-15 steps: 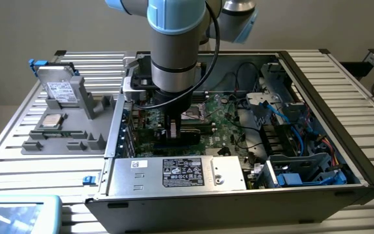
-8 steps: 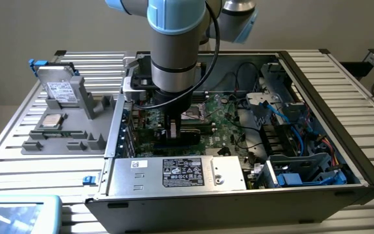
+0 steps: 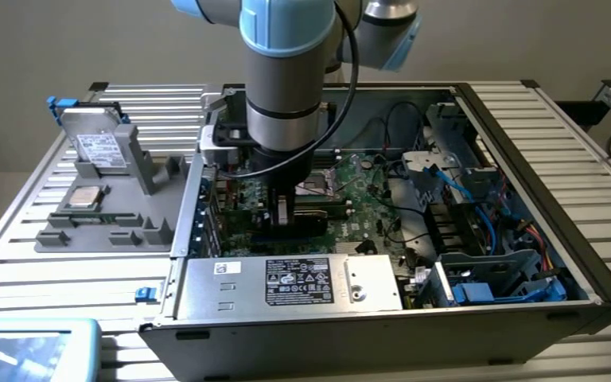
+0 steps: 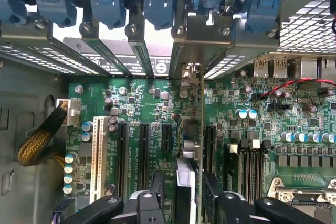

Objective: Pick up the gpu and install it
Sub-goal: 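Insert the gpu into the slot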

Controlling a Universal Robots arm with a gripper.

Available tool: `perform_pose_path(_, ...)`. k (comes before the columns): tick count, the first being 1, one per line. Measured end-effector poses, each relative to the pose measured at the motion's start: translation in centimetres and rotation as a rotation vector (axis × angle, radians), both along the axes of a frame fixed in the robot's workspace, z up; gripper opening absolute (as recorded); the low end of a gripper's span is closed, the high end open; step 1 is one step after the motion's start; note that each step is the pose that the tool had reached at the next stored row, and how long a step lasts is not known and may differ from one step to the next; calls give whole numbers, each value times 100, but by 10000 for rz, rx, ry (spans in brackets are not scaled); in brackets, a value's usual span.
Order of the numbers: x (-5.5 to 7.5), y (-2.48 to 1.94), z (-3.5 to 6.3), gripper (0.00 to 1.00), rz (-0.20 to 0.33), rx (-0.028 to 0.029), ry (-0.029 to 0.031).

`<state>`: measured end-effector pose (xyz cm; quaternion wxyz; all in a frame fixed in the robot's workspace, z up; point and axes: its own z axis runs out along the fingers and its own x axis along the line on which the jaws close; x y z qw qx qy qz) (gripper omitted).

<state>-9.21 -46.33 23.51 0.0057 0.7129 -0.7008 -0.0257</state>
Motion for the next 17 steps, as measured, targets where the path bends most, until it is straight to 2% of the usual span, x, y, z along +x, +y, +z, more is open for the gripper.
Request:
perform_pose_path(3,0,0,114,43,0,0,-25)
perform_pose_path(13,-1,0,570,43,-2,-8,-26)
perform_pose_path(14,0,0,601,43,-1,-7,-30)
perform_pose_path(17,1,0,608,43,1,-5,-46)
